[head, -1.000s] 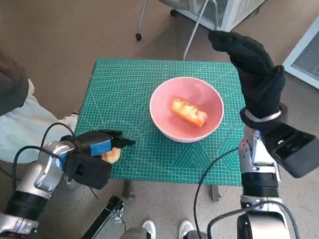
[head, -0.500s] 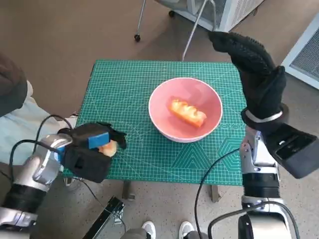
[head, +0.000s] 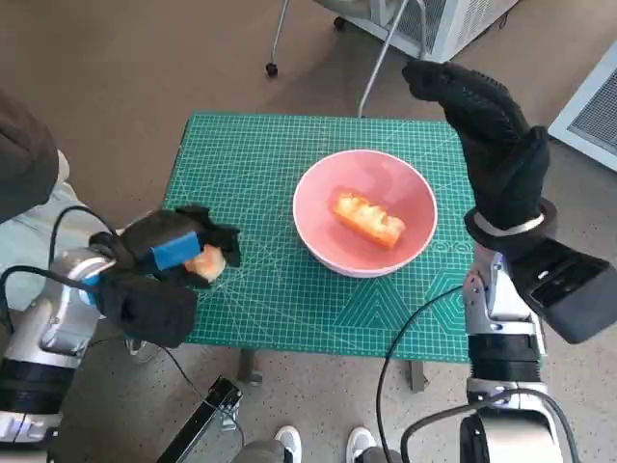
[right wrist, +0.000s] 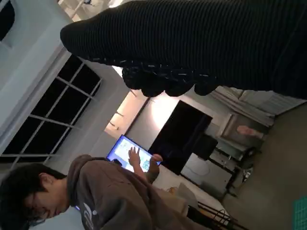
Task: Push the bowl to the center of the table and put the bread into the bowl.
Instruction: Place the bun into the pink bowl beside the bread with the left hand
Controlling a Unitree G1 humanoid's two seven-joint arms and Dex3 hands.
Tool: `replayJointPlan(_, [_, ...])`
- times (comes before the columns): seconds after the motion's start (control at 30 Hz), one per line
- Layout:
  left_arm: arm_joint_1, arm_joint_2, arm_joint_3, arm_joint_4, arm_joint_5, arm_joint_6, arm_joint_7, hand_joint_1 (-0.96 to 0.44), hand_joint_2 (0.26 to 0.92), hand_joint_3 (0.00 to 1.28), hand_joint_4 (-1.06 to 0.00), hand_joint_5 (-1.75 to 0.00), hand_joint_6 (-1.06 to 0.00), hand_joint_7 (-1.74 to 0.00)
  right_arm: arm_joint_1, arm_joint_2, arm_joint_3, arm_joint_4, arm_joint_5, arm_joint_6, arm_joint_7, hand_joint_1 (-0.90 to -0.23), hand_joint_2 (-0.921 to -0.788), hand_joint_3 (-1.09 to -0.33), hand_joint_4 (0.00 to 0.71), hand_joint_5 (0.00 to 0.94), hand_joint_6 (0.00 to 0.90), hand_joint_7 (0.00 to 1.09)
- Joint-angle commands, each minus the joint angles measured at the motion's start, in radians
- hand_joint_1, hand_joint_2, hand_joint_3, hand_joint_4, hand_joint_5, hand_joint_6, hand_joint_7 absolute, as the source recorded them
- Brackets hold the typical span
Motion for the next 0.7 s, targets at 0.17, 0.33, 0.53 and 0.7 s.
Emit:
replayJointPlan(0.17, [-0.162, -0.060, 0.028, -0.074, -0.046, -0.015, 0.041, 0.00, 0.920, 0.15, -0.55, -1.37, -0.59, -1.15, 0.008, -0.004, 0.005, 0.002, -0.001, 0.024, 0.018, -0.694, -0.921, -0.742, 0.253, 0.040, -0.001, 0.74])
replayJointPlan(0.33, [-0.254, -0.128, -0.002, -0.092, -0.021, -0.010, 0.073, 0.00, 0.920, 0.15, -0.55, -1.33, -0.59, -1.20, 0.007, -0.001, 0.004, 0.000, 0.005, 0.033, 0.023, -0.695, -0.921, -0.746, 0.250, 0.040, -0.001, 0.74])
replayJointPlan(0.53, [-0.331, -0.227, -0.057, -0.064, 0.014, -0.011, 0.120, 0.00, 0.920, 0.16, -0.54, -1.28, -0.58, -1.27, 0.007, 0.002, 0.003, 0.002, 0.007, 0.036, 0.028, -0.695, -0.921, -0.748, 0.248, 0.041, -0.001, 0.75])
replayJointPlan(0.7, [-0.390, -0.301, -0.103, 0.021, 0.028, -0.031, 0.152, 0.00, 0.921, 0.17, -0.53, -1.30, -0.56, -1.29, 0.005, 0.006, 0.003, 0.007, 0.004, 0.034, 0.027, -0.695, -0.921, -0.747, 0.248, 0.042, -0.001, 0.76])
